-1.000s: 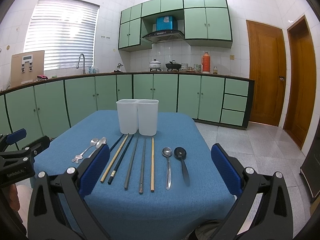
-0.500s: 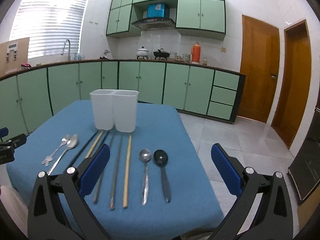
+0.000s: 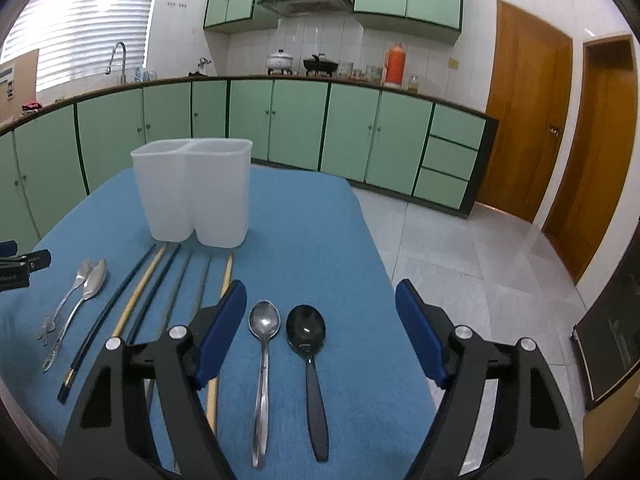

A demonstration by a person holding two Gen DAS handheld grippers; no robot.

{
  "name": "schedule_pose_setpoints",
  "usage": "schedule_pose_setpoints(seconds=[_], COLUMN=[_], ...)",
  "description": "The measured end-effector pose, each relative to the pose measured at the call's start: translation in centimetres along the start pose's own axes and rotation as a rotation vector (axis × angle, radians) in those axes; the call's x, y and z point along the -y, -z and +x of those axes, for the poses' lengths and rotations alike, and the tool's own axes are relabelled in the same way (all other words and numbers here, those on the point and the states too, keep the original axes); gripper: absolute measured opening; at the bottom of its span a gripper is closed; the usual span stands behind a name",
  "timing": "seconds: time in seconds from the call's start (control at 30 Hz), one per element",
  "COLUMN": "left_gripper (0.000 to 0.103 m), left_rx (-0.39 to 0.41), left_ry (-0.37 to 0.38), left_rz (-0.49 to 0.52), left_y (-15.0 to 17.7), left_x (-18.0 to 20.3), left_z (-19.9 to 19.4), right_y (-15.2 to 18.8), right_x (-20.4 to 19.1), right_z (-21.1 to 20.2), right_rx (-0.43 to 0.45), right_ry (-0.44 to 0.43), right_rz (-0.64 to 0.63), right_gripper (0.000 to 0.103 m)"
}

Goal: Organize utensils
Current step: 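Grasp the metal spoon with the left tool while the right tool grasps the black spoon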

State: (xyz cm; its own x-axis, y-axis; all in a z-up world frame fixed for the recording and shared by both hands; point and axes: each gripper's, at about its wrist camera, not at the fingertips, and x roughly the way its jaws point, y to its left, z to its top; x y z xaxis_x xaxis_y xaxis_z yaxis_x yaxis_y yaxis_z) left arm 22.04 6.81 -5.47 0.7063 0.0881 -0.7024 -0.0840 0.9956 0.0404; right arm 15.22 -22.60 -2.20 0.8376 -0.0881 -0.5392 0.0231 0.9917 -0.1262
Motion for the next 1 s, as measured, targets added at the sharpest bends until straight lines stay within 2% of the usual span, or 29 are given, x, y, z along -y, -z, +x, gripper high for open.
schedule_pose_setpoints(seconds=[0.33, 0.67, 0.8, 0.87, 0.93, 1.0], left_gripper=[0.093, 0.086, 0.074, 0.067, 0.054, 0.045], left_rx=[-0.047, -0.124, -0.127, -0.122, -0.117, -0.114], left_ry=[-0.039, -0.04, 0.005, 0.023, 0.051, 0.066], left_rz=[0.035, 0.039, 0.02, 0.026, 0.031, 0.037], left_y=[-1.7, -1.1, -0.9, -0.7, -0.3, -0.3], left_x=[2.0, 2.4, 2.2, 2.3, 2.6, 2.7], left_z=[3.9, 6.8, 6.7, 6.4, 6.0, 5.9], right_y=[-0.1, -0.1, 0.1, 0.4, 0.6, 0.9], right_x=[-0.1, 0.1, 0.6, 1.0, 1.5, 2.0], right_z=[1.8, 3.1, 3.5, 3.8, 4.0, 4.3], right_rx=[-0.016, -0.029, -0.045, -0.061, -0.077, -0.097], right_ry=[-0.019, -0.02, -0.008, -0.001, 0.004, -0.002], right_rz=[0.013, 0.007, 0.006, 0.004, 0.005, 0.007], right_gripper=[0.074, 0.074, 0.074, 0.07, 0.067, 0.065])
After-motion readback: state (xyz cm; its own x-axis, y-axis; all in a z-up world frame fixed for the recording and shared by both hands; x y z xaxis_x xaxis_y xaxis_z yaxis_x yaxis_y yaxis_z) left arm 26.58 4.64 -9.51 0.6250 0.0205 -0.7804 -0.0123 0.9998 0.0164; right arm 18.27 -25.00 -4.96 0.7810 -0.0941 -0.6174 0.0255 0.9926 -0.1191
